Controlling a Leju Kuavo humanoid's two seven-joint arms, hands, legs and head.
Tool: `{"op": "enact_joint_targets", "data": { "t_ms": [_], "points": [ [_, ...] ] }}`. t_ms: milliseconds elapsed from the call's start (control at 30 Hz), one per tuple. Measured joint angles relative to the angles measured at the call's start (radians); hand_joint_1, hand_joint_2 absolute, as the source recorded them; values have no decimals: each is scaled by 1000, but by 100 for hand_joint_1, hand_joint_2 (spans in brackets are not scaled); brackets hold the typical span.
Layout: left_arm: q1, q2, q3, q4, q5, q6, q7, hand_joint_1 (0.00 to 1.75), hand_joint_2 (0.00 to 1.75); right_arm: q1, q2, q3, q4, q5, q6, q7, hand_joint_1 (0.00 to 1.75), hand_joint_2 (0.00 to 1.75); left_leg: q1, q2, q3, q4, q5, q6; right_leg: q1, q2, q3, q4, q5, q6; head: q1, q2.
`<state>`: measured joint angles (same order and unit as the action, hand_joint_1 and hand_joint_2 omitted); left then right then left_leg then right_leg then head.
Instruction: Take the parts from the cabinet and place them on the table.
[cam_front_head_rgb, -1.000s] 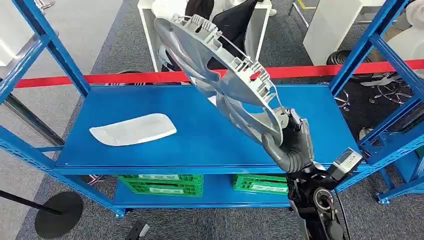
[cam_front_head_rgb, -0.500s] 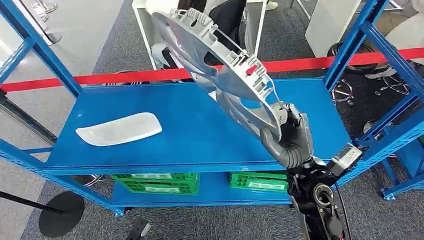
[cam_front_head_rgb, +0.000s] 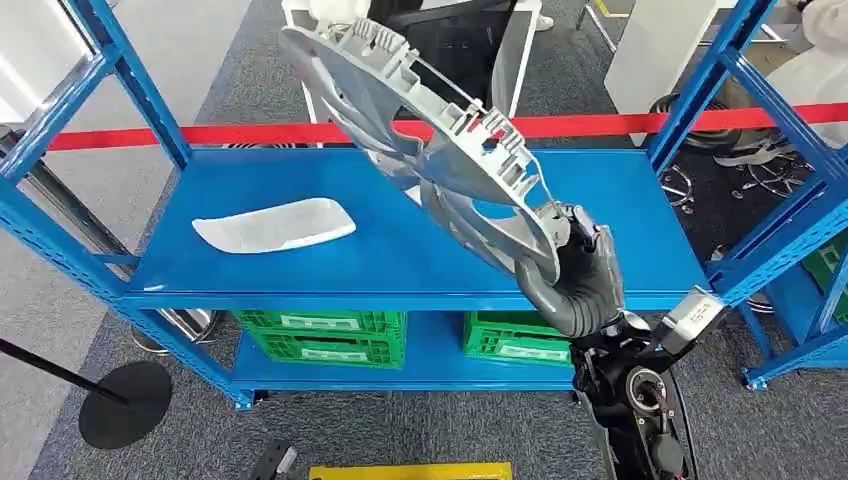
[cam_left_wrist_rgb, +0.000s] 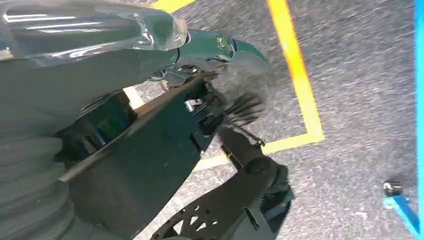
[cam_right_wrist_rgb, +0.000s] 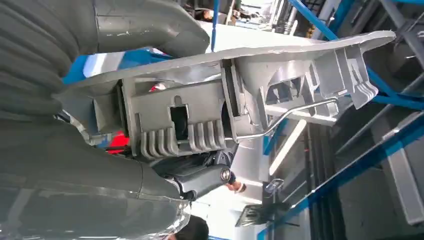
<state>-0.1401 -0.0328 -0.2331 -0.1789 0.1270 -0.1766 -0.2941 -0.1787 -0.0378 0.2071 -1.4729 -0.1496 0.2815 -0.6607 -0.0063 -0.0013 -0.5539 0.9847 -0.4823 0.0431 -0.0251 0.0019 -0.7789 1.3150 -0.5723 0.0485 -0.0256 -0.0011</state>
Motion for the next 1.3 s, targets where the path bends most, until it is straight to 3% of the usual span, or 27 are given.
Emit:
{"op": "enact_joint_targets", "data": {
  "t_ms": [67,133,167,200,267,333,367,400,467,500,533,600,667,700,733,833,867,900,967,1000,1033,1067,1100,1167,1200,1233,1300],
  "points": [
    [3,0,0,0,0,0,0,0,175,0,0,0,0,0,0,1,175,175,-2,2,-24,2,17,-1,0,0,34,25,18,-3,1,0],
    [3,0,1,0,0,0,0,0,175,-3,0,0,0,0,0,2,175,175,-3,1,-40,6,29,-5,1,0,162,-132,69,-12,2,0],
    [3,-1,1,0,0,0,0,0,175,-7,0,0,0,0,0,2,175,175,-2,1,-45,12,33,-8,3,0,235,-233,73,-18,2,0],
    [2,-1,1,0,0,0,0,0,175,-12,1,2,-1,0,0,2,175,175,-8,1,-55,19,35,-13,7,0,276,-295,45,-22,2,0],
    [3,-1,1,0,0,0,0,0,175,-14,1,1,-5,0,0,2,175,175,-4,2,-58,18,48,-26,12,2,264,-297,51,-31,5,0],
    [3,-1,1,1,0,0,0,0,175,-14,2,1,-5,0,-1,4,175,175,-5,-1,-66,17,62,-39,9,1,251,-301,66,-50,4,0],
    [4,1,1,1,2,0,-1,0,175,-17,2,1,-6,0,-1,5,175,175,-1,-2,-75,25,41,-46,5,-3,244,-302,76,-59,5,0],
    [4,1,1,1,2,0,-1,0,175,-17,4,2,-8,0,-1,6,175,175,0,-2,-89,56,-5,-51,5,-3,233,-302,86,-67,-1,0],
    [4,2,1,1,2,0,-4,0,175,-17,8,3,-8,0,-3,7,175,175,7,-2,-137,208,-121,-59,5,-4,205,-302,108,-70,-3,0],
    [4,2,1,1,2,0,-5,0,175,-16,10,3,-8,0,-6,8,175,175,10,-2,-157,280,-150,-62,5,-4,191,-301,118,-69,-4,0],
    [4,2,1,1,2,0,-6,0,175,-14,10,3,-9,0,-11,11,175,175,11,-2,-162,323,-151,-64,4,-4,179,-301,128,-67,-4,0],
    [3,2,1,1,1,0,-7,0,175,-12,10,4,-14,2,-19,16,175,175,15,-2,-112,285,-88,-63,3,-4,153,-300,147,-62,-4,0],
    [1,3,1,1,0,0,-7,0,175,-9,10,4,-21,3,-21,19,175,175,16,-2,8,122,-39,-60,3,-3,135,-300,166,-55,-4,0],
    [-2,3,1,-1,-2,0,-8,0,175,-6,11,5,-31,4,-24,20,175,175,14,-4,87,20,-63,-56,5,-3,130,-299,173,-47,-5,0],
    [-4,4,1,-2,-2,-1,-9,0,175,-6,12,5,-35,4,-28,20,175,175,10,-7,106,-26,-77,-52,6,-4,128,-299,180,-40,-2,0],
    [0,5,1,-2,-2,-2,-9,0,175,-3,14,8,-42,5,-33,20,175,175,2,-8,82,-15,-58,-31,1,-5,129,-313,211,-18,-3,0],
    [0,5,2,-2,-2,-2,-9,0,175,-1,14,8,-43,5,-34,20,175,175,13,-2,73,-23,-42,-18,-2,-4,120,-310,207,-14,-5,0],
    [-2,6,2,-2,-2,-3,-9,0,175,0,14,8,-47,6,-34,20,175,175,10,1,62,-21,-30,-9,-1,-3,102,-280,156,-14,-3,0],
    [-1,5,2,-2,-1,-3,-10,0,175,0,14,11,-49,7,-34,21,175,175,7,3,34,-20,-7,-2,0,-2,64,-141,33,-9,3,0],
    [0,4,2,-2,-1,-3,-10,0,175,2,14,11,-49,8,-34,21,175,175,5,4,21,-19,4,0,0,-2,46,-63,-4,-7,3,0],
    [0,4,2,-2,0,-3,-10,0,175,4,14,12,-49,9,-34,21,175,175,3,4,6,-17,13,0,0,-3,38,-2,-16,-6,4,0],
    [1,4,2,-2,1,-3,-11,0,175,6,14,13,-49,10,-34,21,175,175,1,5,-10,-13,22,0,0,-3,50,15,0,-9,4,0],
    [2,4,2,-2,3,-3,-13,0,175,6,14,14,-49,12,-34,23,175,175,0,5,-23,-8,30,-1,0,-3,87,-17,32,-12,4,0],
    [3,4,3,-2,8,-3,-17,0,175,4,16,19,-50,15,-34,25,175,175,-1,4,-46,4,41,-4,3,-3,210,-182,82,-23,4,0],
    [3,3,4,-2,9,-3,-19,0,175,2,18,23,-54,17,-34,28,175,175,-1,4,-53,11,45,-8,5,-3,262,-270,54,-30,4,0],
    [3,4,5,-2,10,-3,-21,0,175,0,20,26,-56,21,-34,30,175,175,-6,4,-62,16,50,-15,8,-2,289,-316,38,-31,2,0],
    [7,5,9,-2,12,-2,-24,0,175,-2,21,30,-58,25,-34,31,175,175,-1,4,-65,14,66,-29,15,-1,276,-306,47,-40,6,0]
  ]
}}
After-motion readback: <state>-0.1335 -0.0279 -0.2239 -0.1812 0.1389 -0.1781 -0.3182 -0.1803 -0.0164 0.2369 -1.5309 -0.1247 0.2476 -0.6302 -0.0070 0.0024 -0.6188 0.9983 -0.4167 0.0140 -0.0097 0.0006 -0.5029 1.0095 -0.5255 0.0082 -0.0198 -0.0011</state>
